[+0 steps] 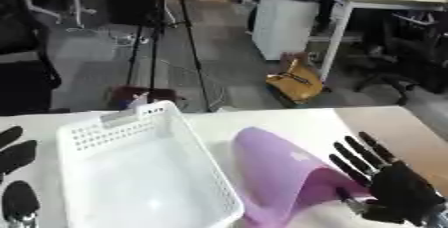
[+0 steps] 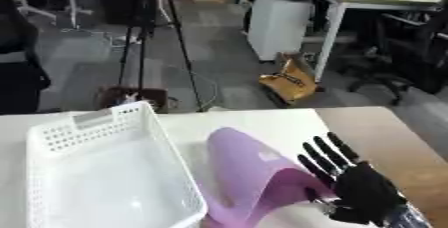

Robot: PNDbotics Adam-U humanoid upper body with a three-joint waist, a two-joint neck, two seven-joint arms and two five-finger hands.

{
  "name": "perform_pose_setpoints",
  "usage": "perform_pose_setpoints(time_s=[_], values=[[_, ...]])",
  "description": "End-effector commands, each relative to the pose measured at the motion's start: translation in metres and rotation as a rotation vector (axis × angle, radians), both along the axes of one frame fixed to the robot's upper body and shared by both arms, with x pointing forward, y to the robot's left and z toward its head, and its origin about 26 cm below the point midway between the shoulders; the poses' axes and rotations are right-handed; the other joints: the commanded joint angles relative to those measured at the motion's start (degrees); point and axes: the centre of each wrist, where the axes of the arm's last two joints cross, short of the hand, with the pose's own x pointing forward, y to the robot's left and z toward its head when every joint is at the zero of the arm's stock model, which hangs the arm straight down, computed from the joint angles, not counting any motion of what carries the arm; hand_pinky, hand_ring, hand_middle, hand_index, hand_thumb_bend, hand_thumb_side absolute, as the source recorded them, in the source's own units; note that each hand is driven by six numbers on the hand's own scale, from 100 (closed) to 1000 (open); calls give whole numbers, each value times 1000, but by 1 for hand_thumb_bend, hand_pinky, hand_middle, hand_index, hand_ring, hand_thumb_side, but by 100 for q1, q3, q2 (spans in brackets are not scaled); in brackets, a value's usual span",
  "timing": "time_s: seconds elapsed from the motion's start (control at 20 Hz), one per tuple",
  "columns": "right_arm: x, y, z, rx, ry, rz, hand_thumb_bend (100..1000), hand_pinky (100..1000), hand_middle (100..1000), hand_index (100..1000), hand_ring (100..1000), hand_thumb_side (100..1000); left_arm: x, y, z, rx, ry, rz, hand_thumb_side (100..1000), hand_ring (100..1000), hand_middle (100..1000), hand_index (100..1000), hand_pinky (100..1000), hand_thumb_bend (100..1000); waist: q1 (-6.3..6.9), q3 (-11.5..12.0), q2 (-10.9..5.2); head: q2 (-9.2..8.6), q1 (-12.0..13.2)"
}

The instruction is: Pick up objects on the table and place them in the box.

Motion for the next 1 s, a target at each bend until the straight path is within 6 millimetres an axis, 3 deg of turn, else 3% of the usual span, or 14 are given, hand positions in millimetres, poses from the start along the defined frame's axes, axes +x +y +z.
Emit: perform_pose_setpoints(time_s=[0.05,1.0], values=[[0,-11,18,-21,-31,-5,187,921,918,1000,924,1000,-2,-1,6,-2,-21,-13,747,776,815,761,750,100,-17,1,-120,-97,-19],[13,14,25,-22,-7,-22,209,936,942,1000,944,1000,-3,0,3,-2,-11,-13,750,777,816,761,748,100,-111,57,-197,-83,-72]])
